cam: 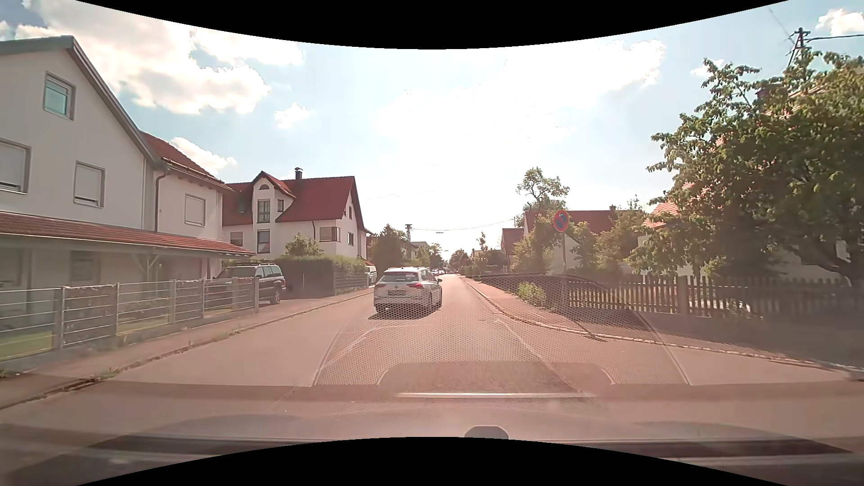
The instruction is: Follow the waypoints while adhering to traffic rules and regulations
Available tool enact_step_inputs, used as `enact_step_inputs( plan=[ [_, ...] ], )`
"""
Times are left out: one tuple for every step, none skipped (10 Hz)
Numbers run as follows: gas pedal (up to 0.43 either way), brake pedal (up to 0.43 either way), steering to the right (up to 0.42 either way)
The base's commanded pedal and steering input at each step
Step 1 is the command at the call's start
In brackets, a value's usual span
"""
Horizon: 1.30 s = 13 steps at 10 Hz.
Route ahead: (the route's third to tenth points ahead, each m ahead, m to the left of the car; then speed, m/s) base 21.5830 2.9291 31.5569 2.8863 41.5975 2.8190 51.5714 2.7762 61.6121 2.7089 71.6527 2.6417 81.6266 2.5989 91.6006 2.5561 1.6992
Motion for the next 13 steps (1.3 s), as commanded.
enact_step_inputs(
  plan=[
    [0.248, 0.000, -0.006],
    [0.248, 0.000, -0.007],
    [0.248, 0.000, -0.007],
    [0.260, 0.000, -0.007],
    [0.260, 0.000, -0.007],
    [0.260, 0.000, -0.007],
    [0.260, 0.000, -0.006],
    [0.260, 0.000, -0.005],
    [0.260, 0.000, -0.004],
    [0.260, 0.000, -0.004],
    [0.260, 0.000, -0.004],
    [0.260, 0.000, -0.004],
    [0.260, 0.000, -0.003]
  ],
)
